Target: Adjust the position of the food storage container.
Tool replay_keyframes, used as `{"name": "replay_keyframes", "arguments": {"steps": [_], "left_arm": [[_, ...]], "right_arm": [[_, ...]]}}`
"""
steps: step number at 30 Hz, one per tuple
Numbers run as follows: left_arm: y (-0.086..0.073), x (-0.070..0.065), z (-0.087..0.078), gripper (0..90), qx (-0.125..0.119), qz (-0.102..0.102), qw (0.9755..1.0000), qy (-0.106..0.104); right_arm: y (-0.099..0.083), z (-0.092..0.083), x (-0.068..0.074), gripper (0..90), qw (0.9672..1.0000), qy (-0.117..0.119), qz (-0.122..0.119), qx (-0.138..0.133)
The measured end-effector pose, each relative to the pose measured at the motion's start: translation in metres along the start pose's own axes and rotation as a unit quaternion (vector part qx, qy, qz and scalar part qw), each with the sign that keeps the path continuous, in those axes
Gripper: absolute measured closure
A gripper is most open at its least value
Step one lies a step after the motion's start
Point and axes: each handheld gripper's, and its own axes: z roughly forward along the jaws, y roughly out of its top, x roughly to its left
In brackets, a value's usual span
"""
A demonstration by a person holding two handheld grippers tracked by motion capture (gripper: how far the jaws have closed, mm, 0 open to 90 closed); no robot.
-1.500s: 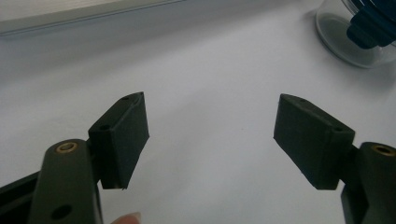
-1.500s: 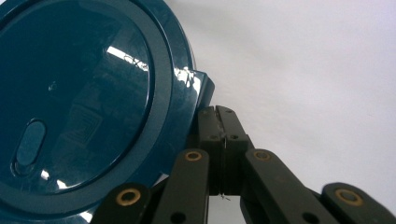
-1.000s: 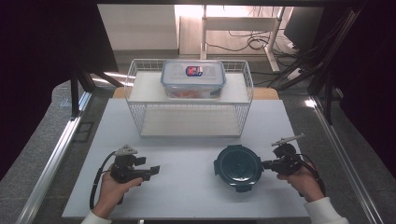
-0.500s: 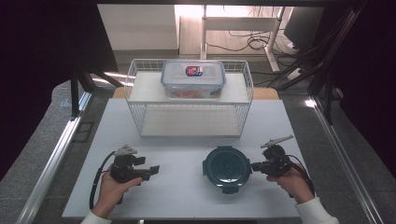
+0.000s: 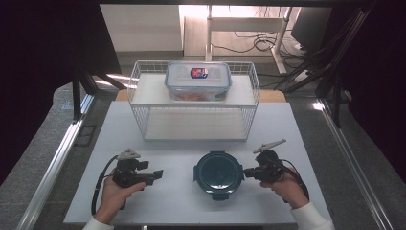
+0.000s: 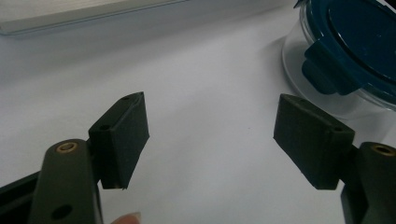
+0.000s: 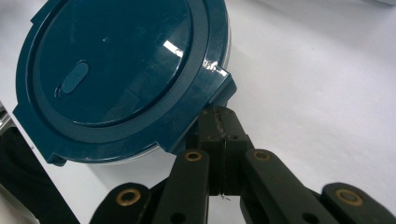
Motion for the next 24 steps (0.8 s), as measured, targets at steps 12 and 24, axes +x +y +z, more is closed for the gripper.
{"name": "replay_keyframes", "arguments": {"steps": [12, 24], "left_arm": [[0.000, 0.000, 0.000, 25.9, 0.002, 0.002, 1.0000, 0.001], [-0.001, -0.001, 0.000, 25.8, 0.001, 0.004, 1.0000, 0.000]], "right_arm": [[0.008, 0.014, 0.016, 89.2, 0.9994, 0.029, -0.014, -0.010], [0.006, 0.023, 0.019, 89.1, 0.9967, 0.070, -0.009, -0.040]]}}
